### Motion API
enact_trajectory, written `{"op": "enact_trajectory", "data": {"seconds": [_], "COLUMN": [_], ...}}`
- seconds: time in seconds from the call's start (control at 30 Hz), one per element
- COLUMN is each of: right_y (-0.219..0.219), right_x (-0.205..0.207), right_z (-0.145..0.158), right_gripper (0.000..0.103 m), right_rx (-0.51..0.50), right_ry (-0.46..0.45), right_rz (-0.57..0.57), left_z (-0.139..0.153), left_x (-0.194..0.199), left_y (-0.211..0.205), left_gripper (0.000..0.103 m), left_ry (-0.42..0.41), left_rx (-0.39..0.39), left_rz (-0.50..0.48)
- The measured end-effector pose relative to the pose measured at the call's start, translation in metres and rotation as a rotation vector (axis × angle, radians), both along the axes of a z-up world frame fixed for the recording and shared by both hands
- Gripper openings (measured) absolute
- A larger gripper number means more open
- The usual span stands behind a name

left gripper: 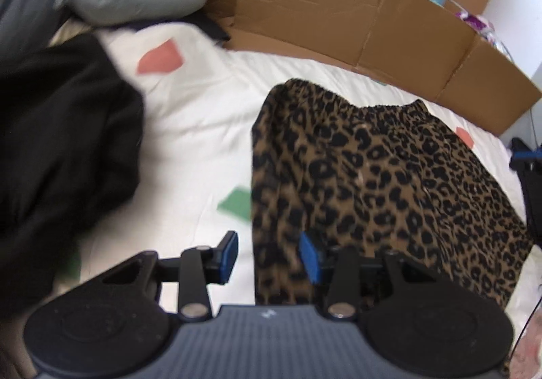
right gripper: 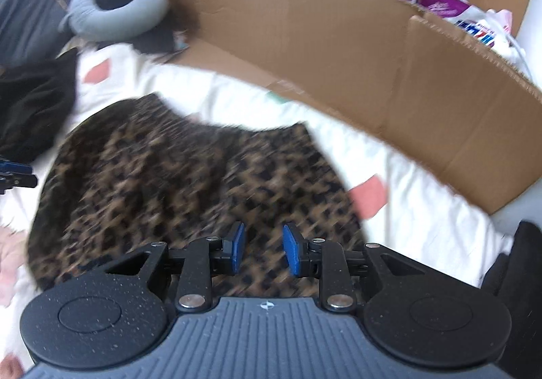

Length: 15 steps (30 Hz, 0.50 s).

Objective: Fold clothes
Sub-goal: 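Lower the garment flat onto the sheet and open both tools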

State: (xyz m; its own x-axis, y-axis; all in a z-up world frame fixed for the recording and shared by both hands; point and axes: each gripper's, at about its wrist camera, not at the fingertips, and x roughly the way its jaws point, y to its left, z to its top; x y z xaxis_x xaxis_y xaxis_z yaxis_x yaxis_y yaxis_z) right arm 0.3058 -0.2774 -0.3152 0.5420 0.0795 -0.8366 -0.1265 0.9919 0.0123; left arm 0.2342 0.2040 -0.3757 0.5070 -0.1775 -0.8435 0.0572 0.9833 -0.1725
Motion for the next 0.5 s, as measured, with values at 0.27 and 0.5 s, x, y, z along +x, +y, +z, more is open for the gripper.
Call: {"op": "enact_trajectory", "data": {"seconds": [0.27, 0.5], "right_y": [0.052, 0.063], "right_x": [-0.066, -0.107], "right_z": [0.012, 0.005], "right_gripper": [0.036, 0.039], "right_rx": [-0.014, 0.061], "right_ry": [-0.001, 0.075], "right_rz": [0.103, 0.047], "left_z": [-0.001, -0.014], "left_x": [-0.054, -0.084], "left_y": [0.002, 0.004], "left_gripper": [0.041, 0.041], "left_ry": [0.005, 0.021], "left_rx": [-0.048, -0.07], "left_rz": [0.074, 0.126]}}
